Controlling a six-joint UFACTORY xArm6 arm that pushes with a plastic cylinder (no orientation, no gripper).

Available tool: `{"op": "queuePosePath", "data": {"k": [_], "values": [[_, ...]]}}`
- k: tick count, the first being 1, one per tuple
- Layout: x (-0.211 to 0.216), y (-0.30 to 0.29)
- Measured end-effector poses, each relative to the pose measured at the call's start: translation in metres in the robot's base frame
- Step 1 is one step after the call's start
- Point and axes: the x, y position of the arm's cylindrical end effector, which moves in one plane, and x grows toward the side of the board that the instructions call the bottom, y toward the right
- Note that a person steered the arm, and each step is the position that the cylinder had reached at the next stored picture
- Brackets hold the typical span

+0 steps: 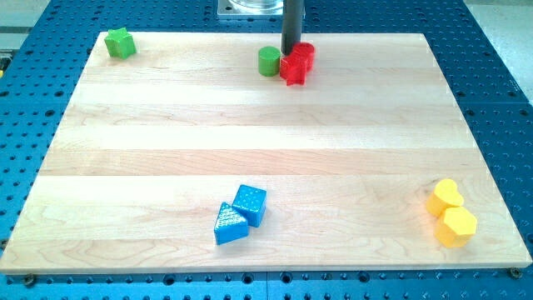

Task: Push the red blocks towards the bottom

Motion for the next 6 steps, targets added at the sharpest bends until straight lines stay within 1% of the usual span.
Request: {"op": "queuePosePath", "data": {"k": [1, 2, 3, 4, 5, 6], "values": [[0.053, -0.001], [-0.005, 0.006], [-0.007, 0.054], [0.061, 0.058], [0.114, 0.026], [0.029, 0.068]]}}
